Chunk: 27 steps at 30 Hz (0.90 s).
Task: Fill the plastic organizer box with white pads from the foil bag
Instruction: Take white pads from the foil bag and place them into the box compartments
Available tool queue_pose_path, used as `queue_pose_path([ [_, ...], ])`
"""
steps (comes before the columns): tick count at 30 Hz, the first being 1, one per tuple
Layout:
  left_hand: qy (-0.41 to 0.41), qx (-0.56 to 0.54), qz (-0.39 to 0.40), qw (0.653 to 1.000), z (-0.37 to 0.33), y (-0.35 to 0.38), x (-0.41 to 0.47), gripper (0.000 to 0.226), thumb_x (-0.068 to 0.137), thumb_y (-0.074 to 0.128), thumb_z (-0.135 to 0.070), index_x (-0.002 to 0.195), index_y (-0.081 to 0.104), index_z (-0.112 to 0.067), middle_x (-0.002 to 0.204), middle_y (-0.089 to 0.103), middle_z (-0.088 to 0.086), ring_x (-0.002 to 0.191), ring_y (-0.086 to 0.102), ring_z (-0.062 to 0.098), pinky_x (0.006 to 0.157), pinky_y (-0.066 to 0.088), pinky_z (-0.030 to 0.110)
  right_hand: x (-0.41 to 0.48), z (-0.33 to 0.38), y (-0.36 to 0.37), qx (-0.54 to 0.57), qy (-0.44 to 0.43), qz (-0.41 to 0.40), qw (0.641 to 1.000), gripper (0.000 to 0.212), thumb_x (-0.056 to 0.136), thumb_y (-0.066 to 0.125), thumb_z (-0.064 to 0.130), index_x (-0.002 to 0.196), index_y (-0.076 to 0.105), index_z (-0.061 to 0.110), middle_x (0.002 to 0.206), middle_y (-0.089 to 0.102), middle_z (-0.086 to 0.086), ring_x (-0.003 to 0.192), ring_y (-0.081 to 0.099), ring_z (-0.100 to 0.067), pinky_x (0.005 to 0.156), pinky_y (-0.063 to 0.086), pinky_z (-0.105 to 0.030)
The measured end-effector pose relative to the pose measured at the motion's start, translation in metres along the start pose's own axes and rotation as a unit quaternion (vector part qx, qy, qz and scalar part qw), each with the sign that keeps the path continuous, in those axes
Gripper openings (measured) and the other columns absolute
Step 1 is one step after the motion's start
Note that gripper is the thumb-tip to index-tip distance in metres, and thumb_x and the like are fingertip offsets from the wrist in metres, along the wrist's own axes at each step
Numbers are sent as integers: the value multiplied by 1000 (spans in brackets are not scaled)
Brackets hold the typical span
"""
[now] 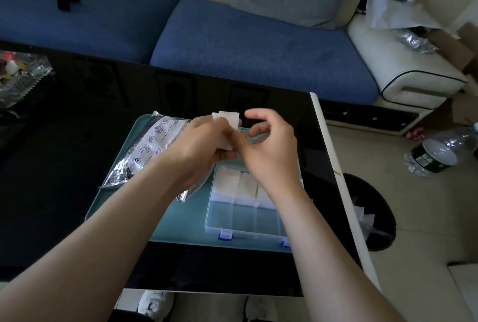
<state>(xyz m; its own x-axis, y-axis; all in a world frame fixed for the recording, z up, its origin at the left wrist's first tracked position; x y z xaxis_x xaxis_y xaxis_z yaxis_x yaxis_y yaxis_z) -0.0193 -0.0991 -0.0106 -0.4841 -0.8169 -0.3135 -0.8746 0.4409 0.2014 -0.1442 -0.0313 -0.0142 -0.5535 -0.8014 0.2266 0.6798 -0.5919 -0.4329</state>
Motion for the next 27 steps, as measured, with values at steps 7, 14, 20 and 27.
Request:
queue_pose_path([
  [7, -28, -84, -26, 996, 3, 6, 4, 49, 110, 35, -37, 127, 64, -2, 121, 75, 22, 118, 71, 38, 107, 51, 62, -1, 0, -1, -22, -64, -30, 997, 8, 93, 78, 21, 99, 83, 19, 87, 76, 15, 82, 70, 0, 70, 55, -15],
  [14, -10, -7, -40, 999, 8, 12, 5, 50, 113, 34, -40, 110, 73, -8, 91, 76, 8, 84, 68, 25, 81, 60, 41, 0, -7, -8, -8, 17, 16, 1000, 12, 85, 86, 29, 96, 81, 27, 90, 74, 17, 86, 68, -1, 79, 60, -27],
  [20, 42, 99, -12, 994, 11, 19, 2, 51, 114, 31, -48, 100, 69, -17, 80, 72, 7, 72, 60, 23, 66, 44, 36, -3, -9, -12, -74, -115, 62, 989, 31, 108, 59, 32, 136, 70, 25, 122, 70, 4, 107, 64, -2, 88, 54, -17],
  [27, 79, 259, 27, 962, 21, 26, 5, 51, 111, 27, -52, 121, 63, -18, 107, 75, 11, 83, 72, 19, 70, 58, 36, -1, -25, -24, -33, -47, 82, 995, 18, 104, 68, 32, 114, 78, 22, 99, 77, 14, 95, 71, 1, 80, 60, -20],
])
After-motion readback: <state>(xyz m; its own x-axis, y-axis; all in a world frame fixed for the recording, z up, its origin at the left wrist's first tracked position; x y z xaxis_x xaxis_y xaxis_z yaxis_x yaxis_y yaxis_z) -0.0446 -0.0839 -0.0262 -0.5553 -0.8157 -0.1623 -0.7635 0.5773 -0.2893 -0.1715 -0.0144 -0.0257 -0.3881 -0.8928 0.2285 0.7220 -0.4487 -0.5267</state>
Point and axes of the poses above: each hand's wrist, its own x-axis towards the middle knuckle, its own y-axis out of the palm, z = x × y, the point moved 2 cm from there along x, towards the middle knuckle
